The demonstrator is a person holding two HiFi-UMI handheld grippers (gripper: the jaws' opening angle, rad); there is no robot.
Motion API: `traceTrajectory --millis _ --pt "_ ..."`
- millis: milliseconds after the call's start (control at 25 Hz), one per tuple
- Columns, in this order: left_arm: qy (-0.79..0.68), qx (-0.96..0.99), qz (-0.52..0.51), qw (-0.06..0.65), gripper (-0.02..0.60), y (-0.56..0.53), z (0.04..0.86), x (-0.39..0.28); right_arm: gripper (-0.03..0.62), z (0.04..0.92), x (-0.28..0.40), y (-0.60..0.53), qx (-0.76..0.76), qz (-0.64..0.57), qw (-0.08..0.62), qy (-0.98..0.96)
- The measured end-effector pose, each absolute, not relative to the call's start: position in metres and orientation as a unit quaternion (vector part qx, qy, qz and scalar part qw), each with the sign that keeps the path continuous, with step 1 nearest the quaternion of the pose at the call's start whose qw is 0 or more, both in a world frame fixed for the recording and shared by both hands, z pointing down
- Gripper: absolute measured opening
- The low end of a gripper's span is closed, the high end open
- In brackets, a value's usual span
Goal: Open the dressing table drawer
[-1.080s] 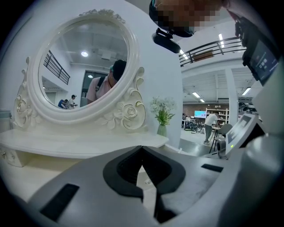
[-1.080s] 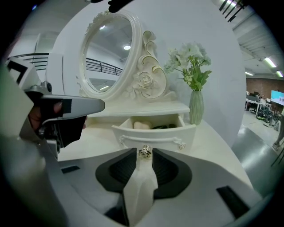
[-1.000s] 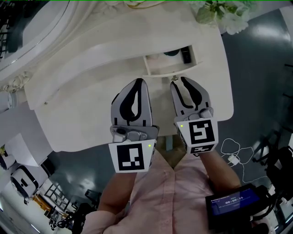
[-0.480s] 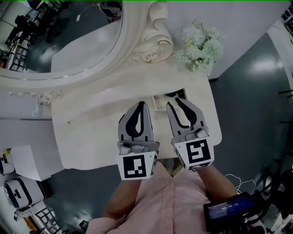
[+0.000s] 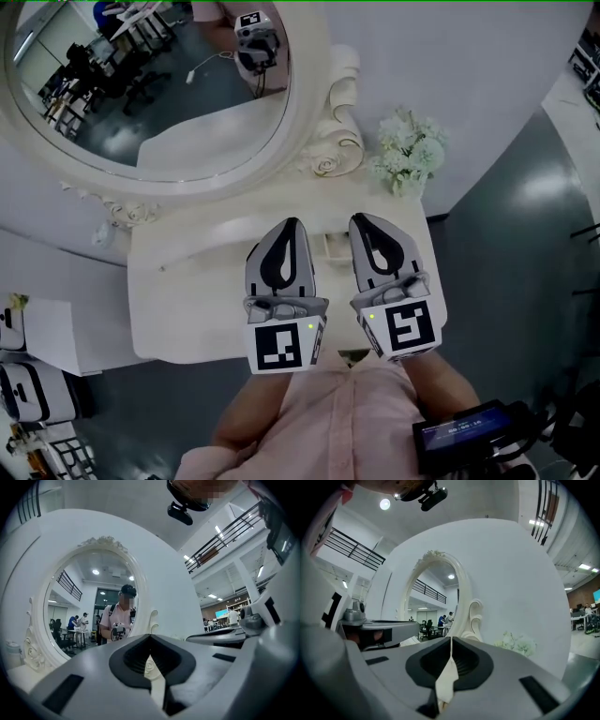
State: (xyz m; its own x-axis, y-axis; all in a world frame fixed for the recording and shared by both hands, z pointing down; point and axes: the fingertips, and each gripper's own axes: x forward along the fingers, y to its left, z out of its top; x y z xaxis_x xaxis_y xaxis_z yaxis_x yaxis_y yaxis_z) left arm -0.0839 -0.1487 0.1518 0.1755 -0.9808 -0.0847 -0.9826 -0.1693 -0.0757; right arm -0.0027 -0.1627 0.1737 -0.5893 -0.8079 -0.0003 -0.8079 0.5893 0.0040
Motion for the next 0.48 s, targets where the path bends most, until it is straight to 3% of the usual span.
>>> traceTrajectory --millis 480 --pt "0.638 -0.767 0.025 0.063 0.021 -0.145 0.137 -0.068 0.018 0.154 0.012 -0.156 0.459 -0.027 -0.018 -0.888"
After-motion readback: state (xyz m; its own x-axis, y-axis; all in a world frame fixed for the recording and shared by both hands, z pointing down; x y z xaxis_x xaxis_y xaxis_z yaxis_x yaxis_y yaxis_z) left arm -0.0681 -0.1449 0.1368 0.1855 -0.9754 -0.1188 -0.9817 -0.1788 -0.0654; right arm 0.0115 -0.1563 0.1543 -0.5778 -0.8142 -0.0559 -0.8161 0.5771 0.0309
